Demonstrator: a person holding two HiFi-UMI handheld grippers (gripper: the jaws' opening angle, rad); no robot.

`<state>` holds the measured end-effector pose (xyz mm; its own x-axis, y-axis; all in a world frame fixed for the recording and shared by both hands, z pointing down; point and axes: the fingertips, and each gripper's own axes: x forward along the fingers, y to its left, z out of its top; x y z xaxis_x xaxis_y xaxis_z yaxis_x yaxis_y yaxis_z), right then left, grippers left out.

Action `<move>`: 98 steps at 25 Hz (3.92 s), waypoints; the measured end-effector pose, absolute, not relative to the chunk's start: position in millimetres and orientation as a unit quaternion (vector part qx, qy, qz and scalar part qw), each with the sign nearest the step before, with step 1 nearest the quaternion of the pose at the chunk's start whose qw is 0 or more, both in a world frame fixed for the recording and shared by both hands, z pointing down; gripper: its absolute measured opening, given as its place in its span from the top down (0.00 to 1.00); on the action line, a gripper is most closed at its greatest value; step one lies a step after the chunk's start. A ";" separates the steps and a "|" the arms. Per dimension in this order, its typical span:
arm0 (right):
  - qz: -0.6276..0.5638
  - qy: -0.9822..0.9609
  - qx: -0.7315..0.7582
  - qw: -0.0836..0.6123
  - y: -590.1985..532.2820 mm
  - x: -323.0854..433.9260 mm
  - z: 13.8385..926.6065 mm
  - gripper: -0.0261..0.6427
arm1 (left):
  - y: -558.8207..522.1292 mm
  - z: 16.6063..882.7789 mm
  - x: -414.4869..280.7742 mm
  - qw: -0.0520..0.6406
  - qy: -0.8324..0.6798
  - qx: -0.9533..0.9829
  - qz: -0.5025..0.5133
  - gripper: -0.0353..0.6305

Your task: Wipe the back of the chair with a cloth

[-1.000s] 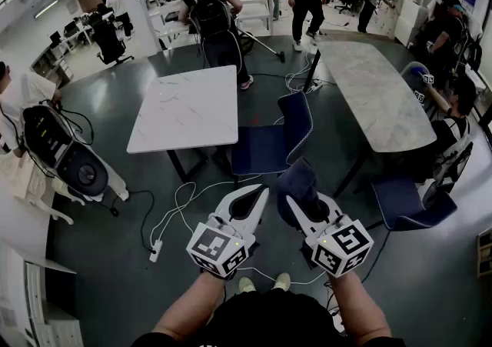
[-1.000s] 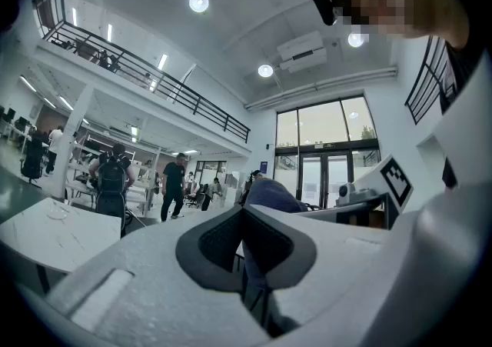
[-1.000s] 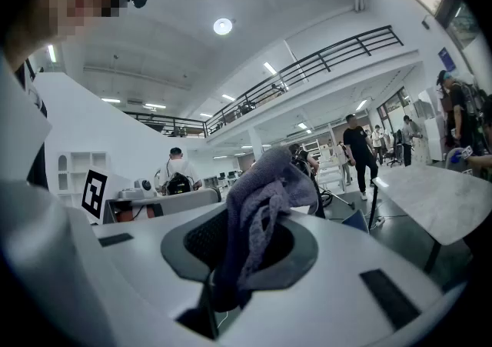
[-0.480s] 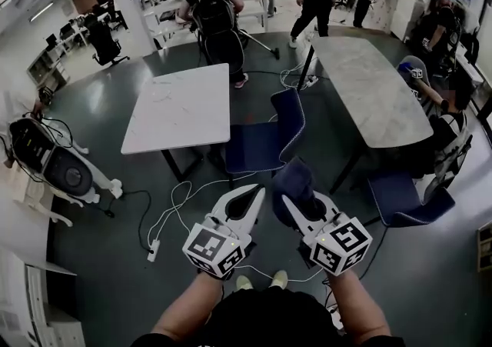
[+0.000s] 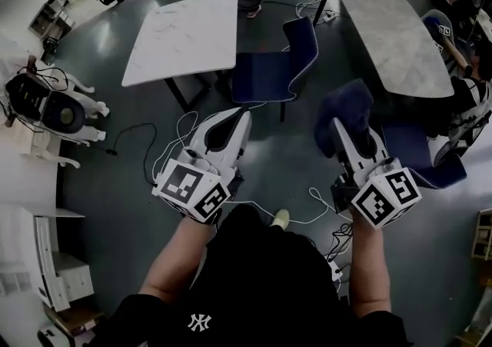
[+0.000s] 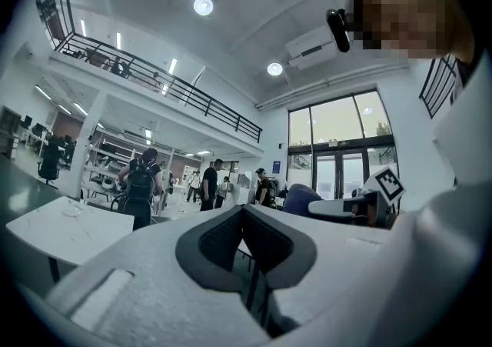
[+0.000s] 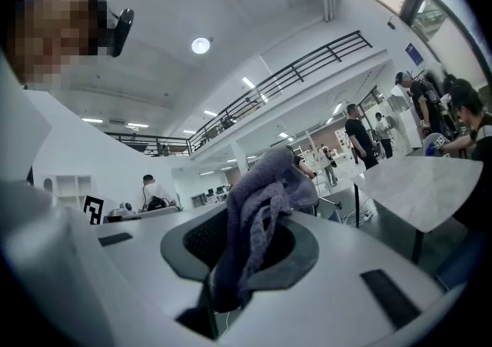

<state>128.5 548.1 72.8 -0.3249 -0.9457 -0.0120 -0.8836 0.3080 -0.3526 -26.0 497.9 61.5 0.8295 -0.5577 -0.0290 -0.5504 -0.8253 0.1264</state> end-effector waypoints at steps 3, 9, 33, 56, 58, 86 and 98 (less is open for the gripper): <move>-0.151 0.803 -0.567 0.108 541.7 126.1 82.4 0.83 | 495.8 72.3 -23.7 0.060 -0.293 0.954 -0.026 0.94; -0.153 0.816 -0.550 0.095 523.6 111.1 86.6 0.83 | 482.6 78.9 -3.7 0.060 -0.277 0.959 -0.020 0.94; -0.213 0.796 -0.567 0.016 229.5 99.7 158.5 0.83 | 178.0 147.1 31.3 0.072 -0.234 0.969 -0.012 0.94; -0.200 0.848 -0.451 -0.195 39.0 211.8 272.6 0.83 | 29.9 224.4 149.8 0.086 -0.280 0.956 0.017 0.94; -0.175 0.861 -0.422 -0.222 12.3 225.5 285.0 0.83 | 8.6 241.6 165.4 0.090 -0.298 0.950 0.024 0.94; 0.119 0.769 -0.097 -0.620 -167.5 299.4 499.8 0.83 | -97.6 409.8 206.6 0.188 -0.381 0.905 0.034 0.94; 0.119 0.749 -0.066 -0.648 -161.2 301.9 529.1 0.83 | -126.1 442.4 238.3 0.219 -0.379 0.899 0.016 0.94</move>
<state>301.9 -161.2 529.1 -0.1509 -0.2537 0.9554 0.0559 0.9628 0.2645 238.3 -126.1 442.4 0.7116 -0.6752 0.1941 -0.6888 -0.6164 0.3815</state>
